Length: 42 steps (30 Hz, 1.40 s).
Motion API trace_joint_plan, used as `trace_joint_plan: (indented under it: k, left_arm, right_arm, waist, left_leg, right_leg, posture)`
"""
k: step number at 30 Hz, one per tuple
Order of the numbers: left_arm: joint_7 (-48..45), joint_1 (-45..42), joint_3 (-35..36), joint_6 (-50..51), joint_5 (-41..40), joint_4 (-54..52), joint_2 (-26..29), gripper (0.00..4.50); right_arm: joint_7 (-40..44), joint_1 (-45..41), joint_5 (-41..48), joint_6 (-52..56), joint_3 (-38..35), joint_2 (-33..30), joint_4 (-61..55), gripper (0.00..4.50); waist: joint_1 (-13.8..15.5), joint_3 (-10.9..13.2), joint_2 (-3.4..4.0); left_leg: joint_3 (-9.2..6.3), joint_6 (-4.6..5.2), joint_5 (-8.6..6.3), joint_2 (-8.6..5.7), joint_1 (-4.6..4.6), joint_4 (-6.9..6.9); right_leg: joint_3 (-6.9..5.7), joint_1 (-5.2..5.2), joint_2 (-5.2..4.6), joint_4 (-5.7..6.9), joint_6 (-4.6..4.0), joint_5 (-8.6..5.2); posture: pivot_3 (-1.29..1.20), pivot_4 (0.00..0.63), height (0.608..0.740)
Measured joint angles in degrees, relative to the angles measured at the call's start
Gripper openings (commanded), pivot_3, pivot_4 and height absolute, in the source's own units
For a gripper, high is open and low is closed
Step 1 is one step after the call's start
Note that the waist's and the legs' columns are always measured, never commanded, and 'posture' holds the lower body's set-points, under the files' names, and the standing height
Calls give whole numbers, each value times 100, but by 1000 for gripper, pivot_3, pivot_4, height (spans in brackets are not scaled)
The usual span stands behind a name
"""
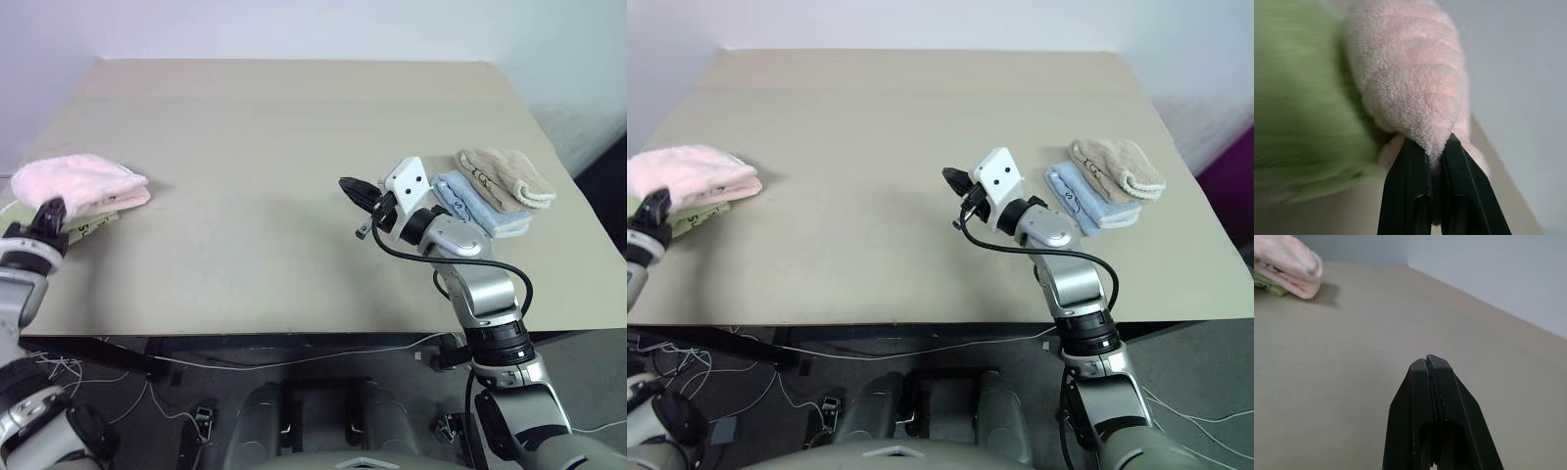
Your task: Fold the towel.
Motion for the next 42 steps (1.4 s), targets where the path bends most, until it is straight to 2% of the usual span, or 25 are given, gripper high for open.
trace_joint_plan:
  k: [4, 8, 18, 23, 27, 31, 33, 37, 40, 42]
  left_arm:
    - [18, 385, -31, -100, 58, -306, -475, 16]
    - [109, 477, -47, -170, 7, -560, -743, 1116]
    - [240, 552, -28, -242, -389, -896, -793, 4450]
    - [366, 867, -171, -23, -636, -1292, -1006, 4480]
    - [365, 1235, -879, 265, -629, -2008, -1366, 4480]
    - [339, 1223, -1773, 393, -283, -2572, -1437, 4480]
    - [224, 1029, -2579, 393, 304, -2825, -1329, 4480]
    - [-215, 387, -3590, 59, 1490, -2821, -925, 4480]
    - [-709, -375, -4446, -904, 3077, -2350, -480, 4480]
    - [-995, -674, -4745, -1471, 3720, -2009, -394, 4480]
  right_arm:
    - [104, -84, 0, -12, 61, 10, 51, 0]
    - [177, -197, -1, -29, 113, 19, 126, 0]
    - [196, -203, -6, -69, 154, 74, 225, 0]
    - [176, -171, -8, -69, 152, 70, 225, 0]
    - [129, -117, -13, -69, 151, 72, 224, 0]
    - [111, -104, -16, -68, 153, 75, 218, 0]
    - [75, -100, -19, -67, 152, 79, 214, 0]
    - [-30, -70, -33, -65, 143, 92, 193, 0]
    - [-166, 50, -30, -62, 87, 91, 183, 0]
    - [-320, 102, -27, -50, 5, 133, 194, 0]
  waist:
    - [-26, -2, -3]
    - [-30, -4, -6]
    - [-46, -4, -6]
    - [-46, -4, -6]
    - [-2, -5, -7]
    - [0, -5, -7]
    - [2, -5, -7]
    - [-31, -4, -6]
    - [-23, -5, -3]
    - [-32, -5, -2]
  left_leg:
    - [2, 1, 0, -1, 0, -33]
    - [3, -25, 16, 0, 0, -71]
    - [5, -21, 15, 1, 0, -73]
    - [6, -23, 16, 0, 1, -72]
    - [5, -17, 13, -2, 4, -68]
    - [5, -8, 8, -3, 4, -65]
    - [5, -15, 13, -2, 3, -65]
    - [10, -23, 21, 2, 4, -67]
    - [17, -15, 29, 5, 4, -70]
    - [22, -13, 31, 5, 4, -69]
  right_leg:
    - [6, 1, -3, -32, -11, 10]
    - [7, -2, 0, -31, -13, 12]
    - [6, -3, 4, -30, -14, 12]
    - [6, 0, 3, -31, -14, 12]
    - [4, 7, 2, -30, -14, 12]
    - [4, 9, 3, -30, -17, 14]
    - [1, 8, 8, -30, -17, 14]
    - [-1, 6, 23, -30, -17, 13]
    - [-1, 3, 40, -30, -18, 13]
    - [1, 3, 39, -32, -17, 13]
  posture:
    - [0, 150, 740]
    - [0, 150, 740]
    - [0, 150, 740]
    - [0, 150, 740]
    - [0, 150, 740]
    - [0, 150, 740]
    - [0, 150, 740]
    - [0, 150, 740]
    - [0, 150, 740]
    - [0, 150, 740]
